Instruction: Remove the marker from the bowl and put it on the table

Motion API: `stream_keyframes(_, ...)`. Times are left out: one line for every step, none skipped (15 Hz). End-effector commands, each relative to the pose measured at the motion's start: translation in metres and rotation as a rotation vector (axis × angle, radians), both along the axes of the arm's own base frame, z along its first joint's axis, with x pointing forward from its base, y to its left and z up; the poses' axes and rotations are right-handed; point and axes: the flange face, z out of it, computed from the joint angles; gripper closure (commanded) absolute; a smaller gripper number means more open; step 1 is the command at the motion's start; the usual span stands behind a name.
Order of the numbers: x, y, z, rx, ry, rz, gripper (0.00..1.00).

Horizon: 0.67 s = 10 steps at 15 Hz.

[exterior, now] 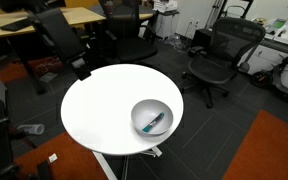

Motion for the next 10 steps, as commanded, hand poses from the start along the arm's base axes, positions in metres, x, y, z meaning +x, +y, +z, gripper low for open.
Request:
stream_keyframes(0.043, -0.005, -0.015, 0.023, -0.005, 0.013, 0.00)
stream_keyframes(0.052, -0.006, -0.021, 0.026, -0.002, 0.011, 0.00)
stream_keyframes(0.060, -0.006, -0.027, 0.027, -0.002, 0.009, 0.00)
stream_keyframes(0.069, -0.007, -0.032, 0.028, 0.001, 0.004, 0.00)
stream_keyframes(0.076, -0.008, -0.037, 0.026, 0.006, 0.005, 0.00)
stream_keyframes(0.084, -0.010, -0.043, 0.028, 0.011, 0.007, 0.00)
stream_keyframes(0.092, -0.010, -0.050, 0.036, 0.028, 0.003, 0.00)
stream_keyframes(0.098, -0.011, -0.056, 0.043, 0.034, -0.001, 0.00)
stream_keyframes(0.105, -0.013, -0.063, 0.048, 0.037, -0.004, 0.00)
stream_keyframes(0.112, -0.015, -0.070, 0.055, 0.040, -0.010, 0.00)
